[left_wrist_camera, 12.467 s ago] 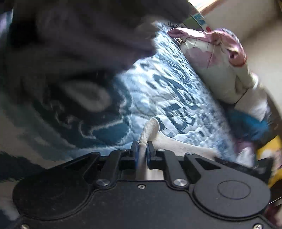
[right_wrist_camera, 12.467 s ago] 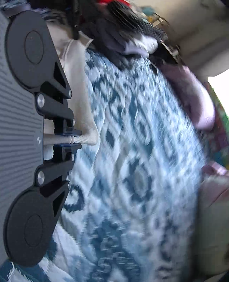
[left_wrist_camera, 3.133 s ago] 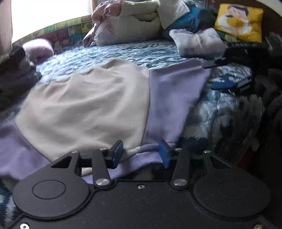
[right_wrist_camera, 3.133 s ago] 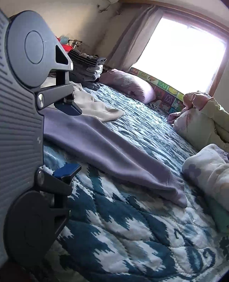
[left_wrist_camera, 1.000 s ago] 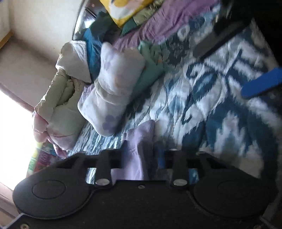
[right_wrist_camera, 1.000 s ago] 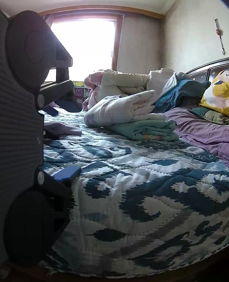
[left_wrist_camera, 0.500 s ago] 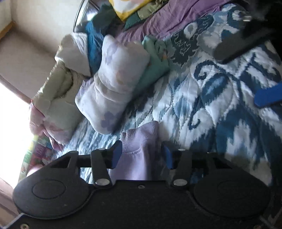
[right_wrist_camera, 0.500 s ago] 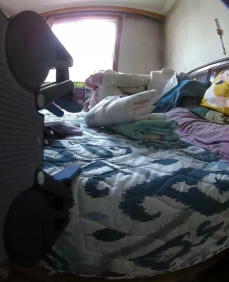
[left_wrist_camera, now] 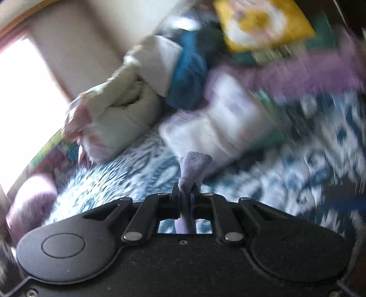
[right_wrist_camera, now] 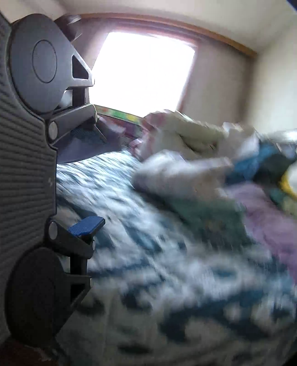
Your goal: Fold clothes
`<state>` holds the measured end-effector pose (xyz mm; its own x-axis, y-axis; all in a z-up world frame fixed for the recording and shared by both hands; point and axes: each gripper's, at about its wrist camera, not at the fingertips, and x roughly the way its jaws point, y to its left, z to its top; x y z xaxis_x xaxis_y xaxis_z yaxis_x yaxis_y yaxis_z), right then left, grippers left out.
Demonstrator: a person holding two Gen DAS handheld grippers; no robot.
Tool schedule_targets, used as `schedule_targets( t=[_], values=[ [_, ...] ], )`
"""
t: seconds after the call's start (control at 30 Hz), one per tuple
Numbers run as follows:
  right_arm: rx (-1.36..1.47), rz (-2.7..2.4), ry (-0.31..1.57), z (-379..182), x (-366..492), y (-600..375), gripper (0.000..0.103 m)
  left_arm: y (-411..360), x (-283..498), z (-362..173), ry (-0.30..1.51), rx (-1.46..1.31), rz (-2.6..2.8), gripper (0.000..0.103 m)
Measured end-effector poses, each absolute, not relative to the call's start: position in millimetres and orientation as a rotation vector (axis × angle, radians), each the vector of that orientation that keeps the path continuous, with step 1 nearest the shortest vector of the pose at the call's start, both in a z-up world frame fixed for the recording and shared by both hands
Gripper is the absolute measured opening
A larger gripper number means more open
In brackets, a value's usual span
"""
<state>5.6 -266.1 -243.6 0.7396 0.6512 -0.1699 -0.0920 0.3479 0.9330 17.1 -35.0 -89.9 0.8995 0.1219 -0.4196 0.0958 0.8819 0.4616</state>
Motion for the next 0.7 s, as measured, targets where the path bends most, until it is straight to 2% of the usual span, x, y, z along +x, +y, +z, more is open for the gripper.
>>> schedule_targets(
  t=[0.2,0.4,0.63,0.67,0.7],
  values=[
    [0.783,0.713,0.564,-204,-12,-200,0.071,56,-18,-27,0.418,0.189,0.036,0.006],
    [0.324,0.876,0.481,-170,-60,-111,0.071,103,-50,-12,0.404,0.092,0.102,0.006],
    [-0.065,0.942,0.465,-168,-104,-25,0.07,139,-82,-7,0.395,0.028,0.138,0.006],
    [-0.119,0.934,0.465,-170,-109,-17,0.066,143,-88,-7,0.392,0.023,0.144,0.006],
    [-0.174,0.925,0.465,-172,-113,-9,0.052,148,-93,-7,0.39,0.016,0.15,0.006]
  ],
)
